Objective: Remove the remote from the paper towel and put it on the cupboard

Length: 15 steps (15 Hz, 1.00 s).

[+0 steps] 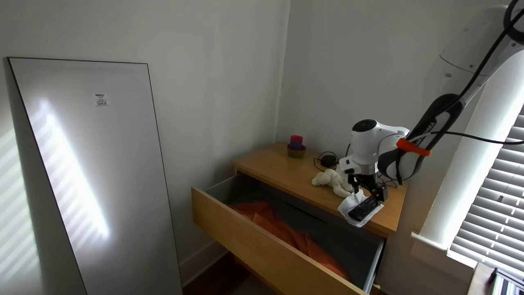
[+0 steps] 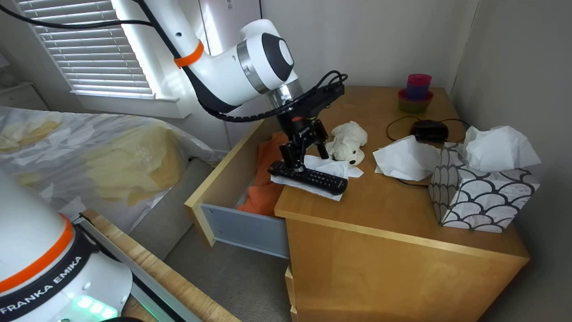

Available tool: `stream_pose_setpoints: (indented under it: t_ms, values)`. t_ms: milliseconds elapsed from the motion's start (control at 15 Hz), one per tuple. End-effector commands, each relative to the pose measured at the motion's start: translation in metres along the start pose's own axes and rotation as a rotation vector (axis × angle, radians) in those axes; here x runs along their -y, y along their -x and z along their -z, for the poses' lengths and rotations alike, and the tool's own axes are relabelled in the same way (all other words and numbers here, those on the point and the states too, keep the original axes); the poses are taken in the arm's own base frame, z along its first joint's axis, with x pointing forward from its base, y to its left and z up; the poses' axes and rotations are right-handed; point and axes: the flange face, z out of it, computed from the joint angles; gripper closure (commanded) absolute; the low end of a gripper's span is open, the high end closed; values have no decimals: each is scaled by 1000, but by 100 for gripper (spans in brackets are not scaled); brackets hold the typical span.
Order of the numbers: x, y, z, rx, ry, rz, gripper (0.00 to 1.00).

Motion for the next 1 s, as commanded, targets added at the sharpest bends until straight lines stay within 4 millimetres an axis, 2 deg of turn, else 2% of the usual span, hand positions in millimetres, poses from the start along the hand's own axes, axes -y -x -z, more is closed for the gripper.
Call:
stream_pose_setpoints:
  t_ms: [0,667,733,867,933]
  values:
    - [5,-3,-12,8,2,41,0]
    - [8,-8,-20,12,-19,61,0]
    - [8,-8,-20,12,-19,61,4]
    - [8,-8,-20,13,-18,59,28]
    - [8,-8,-20,14,-17,58,32]
